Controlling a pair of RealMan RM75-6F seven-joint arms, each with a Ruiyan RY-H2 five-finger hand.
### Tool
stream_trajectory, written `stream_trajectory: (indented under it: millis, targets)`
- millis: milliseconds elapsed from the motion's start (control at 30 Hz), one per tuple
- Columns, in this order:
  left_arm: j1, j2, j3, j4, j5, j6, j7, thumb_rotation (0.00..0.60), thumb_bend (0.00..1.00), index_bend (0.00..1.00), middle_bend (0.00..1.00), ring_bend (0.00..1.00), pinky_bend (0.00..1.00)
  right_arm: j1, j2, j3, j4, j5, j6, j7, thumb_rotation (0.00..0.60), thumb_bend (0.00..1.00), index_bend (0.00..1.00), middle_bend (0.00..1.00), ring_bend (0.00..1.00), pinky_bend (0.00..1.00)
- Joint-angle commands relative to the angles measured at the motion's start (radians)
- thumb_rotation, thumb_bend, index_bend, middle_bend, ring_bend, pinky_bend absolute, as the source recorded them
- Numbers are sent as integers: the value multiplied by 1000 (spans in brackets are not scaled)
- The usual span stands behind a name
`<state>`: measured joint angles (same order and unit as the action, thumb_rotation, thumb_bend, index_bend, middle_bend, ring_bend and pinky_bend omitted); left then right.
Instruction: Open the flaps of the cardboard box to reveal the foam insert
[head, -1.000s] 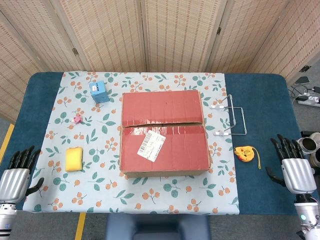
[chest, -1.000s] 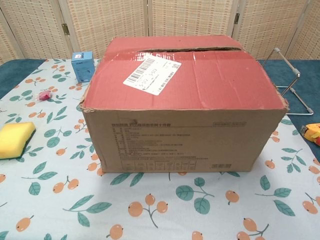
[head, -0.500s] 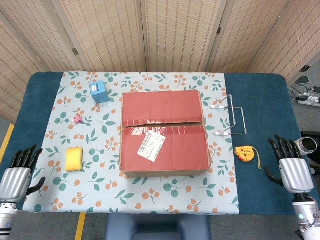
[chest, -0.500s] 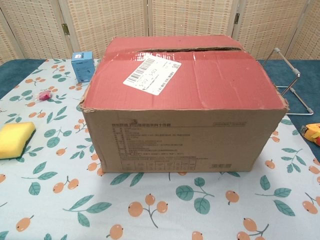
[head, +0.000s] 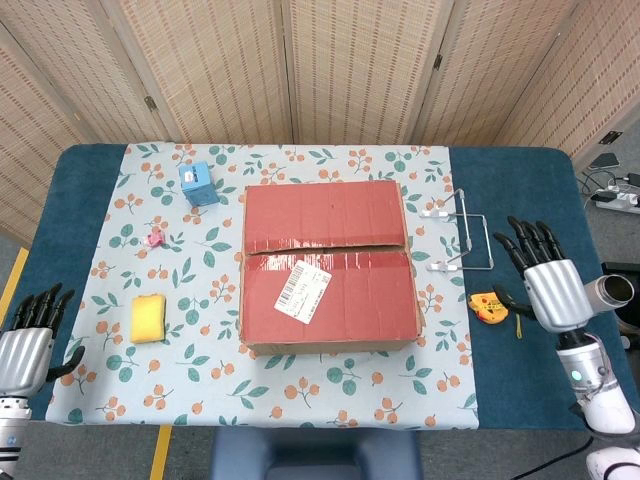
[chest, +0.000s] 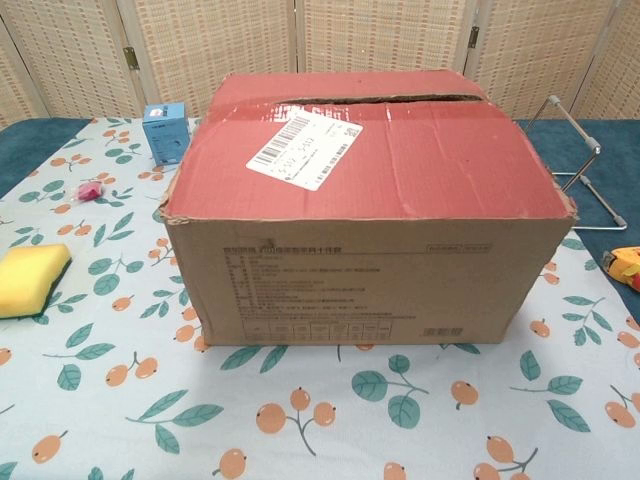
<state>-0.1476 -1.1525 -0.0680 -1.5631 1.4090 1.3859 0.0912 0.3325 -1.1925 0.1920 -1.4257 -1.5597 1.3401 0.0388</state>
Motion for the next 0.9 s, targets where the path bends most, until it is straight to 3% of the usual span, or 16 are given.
stream_trajectory:
  millis: [33, 200, 400, 900]
  targets:
    - [-3, 0, -11, 2, -33, -15, 0, 600, 377, 0, 0, 0, 40, 65, -44, 32, 78, 10, -45, 58, 508, 406, 127, 0, 0, 0]
    - [3, 4, -16, -11, -43, -1, 5, 600, 376, 0, 0, 0, 43, 143, -146, 47, 211, 23, -93, 102, 503, 407, 127, 0, 0, 0]
    - [3, 19, -21, -4, -55, -15, -42, 600, 376, 0, 0, 0, 43, 223, -249, 63, 293, 25, -111, 107, 504, 406, 127, 0, 0, 0]
    - [23, 50, -24, -14, -55, 12, -91, 600, 377, 0, 0, 0, 44, 299, -317, 53, 295, 59, -153, 66, 504, 406, 127, 0, 0, 0]
